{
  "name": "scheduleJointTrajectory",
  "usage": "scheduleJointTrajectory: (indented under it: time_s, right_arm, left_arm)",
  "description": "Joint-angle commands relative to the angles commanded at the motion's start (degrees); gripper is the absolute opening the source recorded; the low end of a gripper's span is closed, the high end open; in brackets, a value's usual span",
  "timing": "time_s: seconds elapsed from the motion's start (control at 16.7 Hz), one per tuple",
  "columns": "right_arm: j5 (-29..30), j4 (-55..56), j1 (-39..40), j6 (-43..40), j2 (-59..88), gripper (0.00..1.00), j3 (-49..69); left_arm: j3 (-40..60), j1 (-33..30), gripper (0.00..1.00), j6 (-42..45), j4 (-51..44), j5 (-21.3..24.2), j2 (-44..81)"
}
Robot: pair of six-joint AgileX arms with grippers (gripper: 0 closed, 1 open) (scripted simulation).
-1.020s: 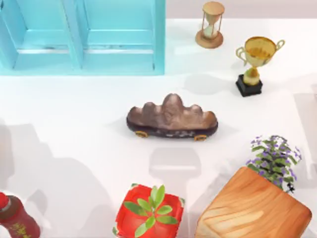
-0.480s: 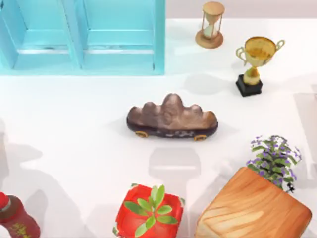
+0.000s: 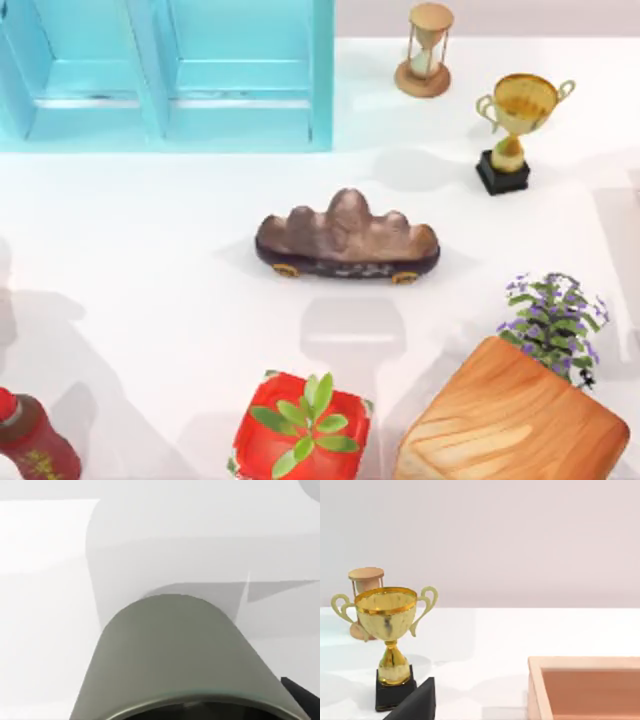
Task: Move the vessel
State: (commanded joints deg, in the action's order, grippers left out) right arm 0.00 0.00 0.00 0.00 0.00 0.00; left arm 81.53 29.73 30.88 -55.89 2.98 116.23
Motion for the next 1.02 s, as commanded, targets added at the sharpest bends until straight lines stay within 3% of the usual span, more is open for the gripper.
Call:
scheduleJointTrajectory:
  time_s: [0.3,1.02]
  right_arm:
    - [0.0,0.0,0.0,0.0,0.0,1.0,0.0]
    - [0.0,0.0,0.0,0.0,0.0,1.0,0.0]
  left_arm:
    - [-0.3,-1.2,0.0,-0.8,0.2,0.0,0.2]
    - [-0.3,-1.2,0.9,-0.8,0.2,0.0,0.2]
